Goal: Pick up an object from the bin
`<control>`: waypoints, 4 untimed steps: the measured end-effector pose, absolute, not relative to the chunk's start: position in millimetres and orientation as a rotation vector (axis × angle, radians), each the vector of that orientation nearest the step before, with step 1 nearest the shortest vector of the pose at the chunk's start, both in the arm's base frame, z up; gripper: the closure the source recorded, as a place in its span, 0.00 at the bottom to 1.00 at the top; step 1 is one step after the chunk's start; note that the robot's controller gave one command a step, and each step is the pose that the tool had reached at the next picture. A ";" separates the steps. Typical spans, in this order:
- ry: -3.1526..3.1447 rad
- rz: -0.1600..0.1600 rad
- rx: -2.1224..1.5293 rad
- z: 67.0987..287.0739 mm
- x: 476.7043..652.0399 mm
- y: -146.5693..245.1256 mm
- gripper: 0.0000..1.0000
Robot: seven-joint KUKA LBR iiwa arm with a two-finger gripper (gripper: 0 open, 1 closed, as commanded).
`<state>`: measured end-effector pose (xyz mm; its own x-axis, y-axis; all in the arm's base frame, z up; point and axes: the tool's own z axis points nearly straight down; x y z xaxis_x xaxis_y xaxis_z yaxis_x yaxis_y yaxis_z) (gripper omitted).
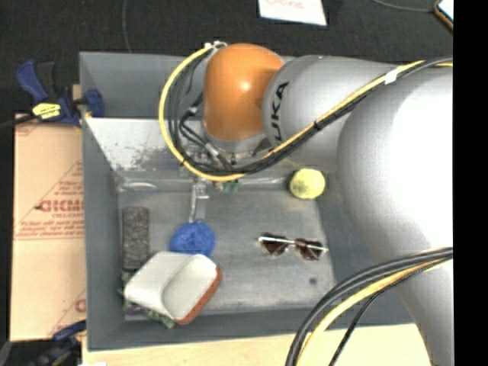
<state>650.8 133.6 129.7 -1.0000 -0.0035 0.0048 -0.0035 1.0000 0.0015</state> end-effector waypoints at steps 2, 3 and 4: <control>-3.130 -0.004 0.324 71.5 611.1 126.9 0.00; -3.133 -0.004 0.345 144.6 598.5 129.0 0.00; -3.137 -0.007 0.250 100.3 596.1 121.5 0.00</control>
Offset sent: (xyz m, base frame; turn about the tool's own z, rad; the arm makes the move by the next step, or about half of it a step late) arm -0.0414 -0.0063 -0.0597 -0.2042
